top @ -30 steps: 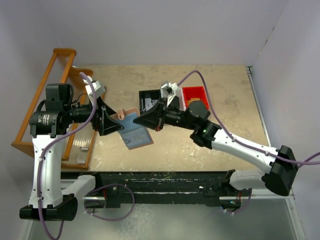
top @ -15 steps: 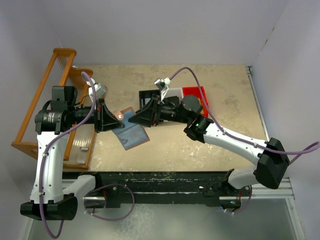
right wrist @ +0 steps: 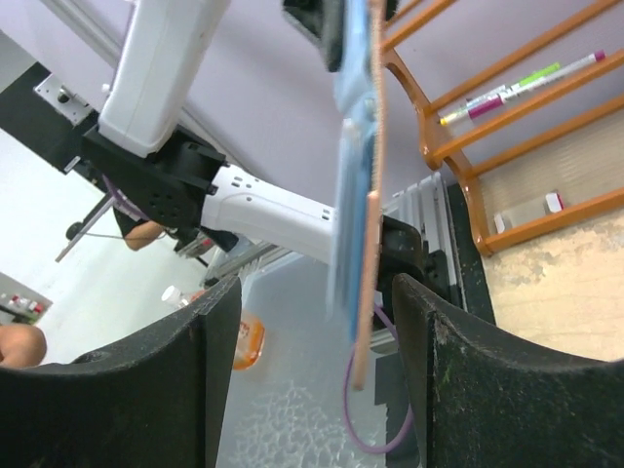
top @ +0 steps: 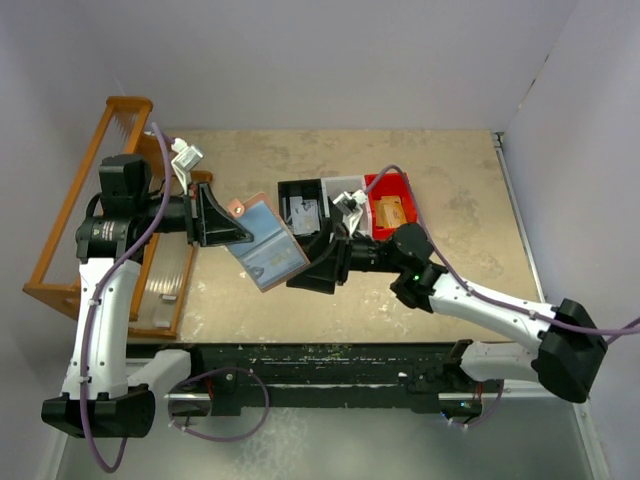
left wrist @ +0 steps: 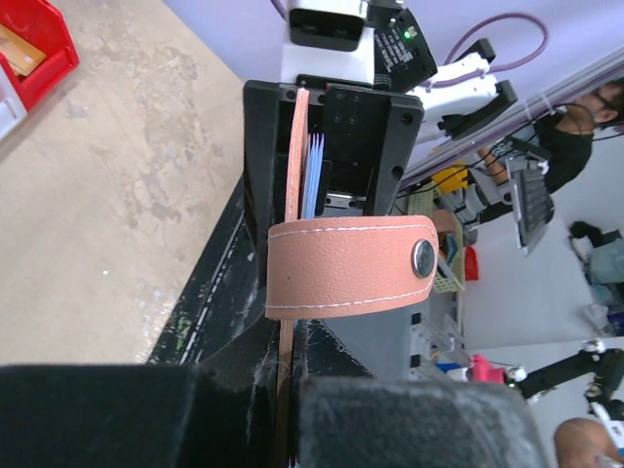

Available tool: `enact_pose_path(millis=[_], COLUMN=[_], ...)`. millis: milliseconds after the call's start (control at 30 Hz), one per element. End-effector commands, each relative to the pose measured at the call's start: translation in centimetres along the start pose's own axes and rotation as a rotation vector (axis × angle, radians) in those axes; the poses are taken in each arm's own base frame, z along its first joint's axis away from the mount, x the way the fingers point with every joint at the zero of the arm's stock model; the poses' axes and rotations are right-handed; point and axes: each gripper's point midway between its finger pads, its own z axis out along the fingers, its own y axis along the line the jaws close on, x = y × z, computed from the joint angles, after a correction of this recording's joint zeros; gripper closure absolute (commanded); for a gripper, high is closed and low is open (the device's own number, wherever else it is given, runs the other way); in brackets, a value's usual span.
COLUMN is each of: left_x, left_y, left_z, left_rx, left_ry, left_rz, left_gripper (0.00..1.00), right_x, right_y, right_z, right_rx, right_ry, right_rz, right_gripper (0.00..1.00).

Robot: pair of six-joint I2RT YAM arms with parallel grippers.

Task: Take the credit cards out of the card holder

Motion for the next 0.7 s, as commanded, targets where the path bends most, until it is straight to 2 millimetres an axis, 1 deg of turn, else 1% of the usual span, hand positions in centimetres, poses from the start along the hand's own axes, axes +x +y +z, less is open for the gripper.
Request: enact_pose_path(millis=[0,133,333,500,667], left_x=[-0.9,-1.0,-1.0,-1.1,-1.0], left_y=[-1.8,-2.0,-2.4,-2.8,-3.1], left_z=[-0.1,-0.1,-0.2,-0.3,-0.3], left_rx=[0.075,0.079,0.088,0.097,0.101], left_ry=[0.000,0.001,0.002,0.004,0.005], left_rz=[-0.014,-0.027,-0.037,-0.039,-0.042], left_gripper=[1.00,1.00,1.00,1.00,1.00], right_x=[-2.3,-2.6,-3.6,-4.3,-4.6], right_y=[3.0,2.0,1.4,0.8,0.6], right_z=[-0.9,-1.4,-2.0,-1.9,-1.7], right_rx=[-0.063,0.002,0.064,0.099,0.104], right_ry=[-0.085,-0.111,-0.179,-0.206,-0.215], right_rz=[-0.138,-0.203,-0.255,-0.268,-0.278], right_gripper=[0.35,0.39,0.47,0.56,0.60])
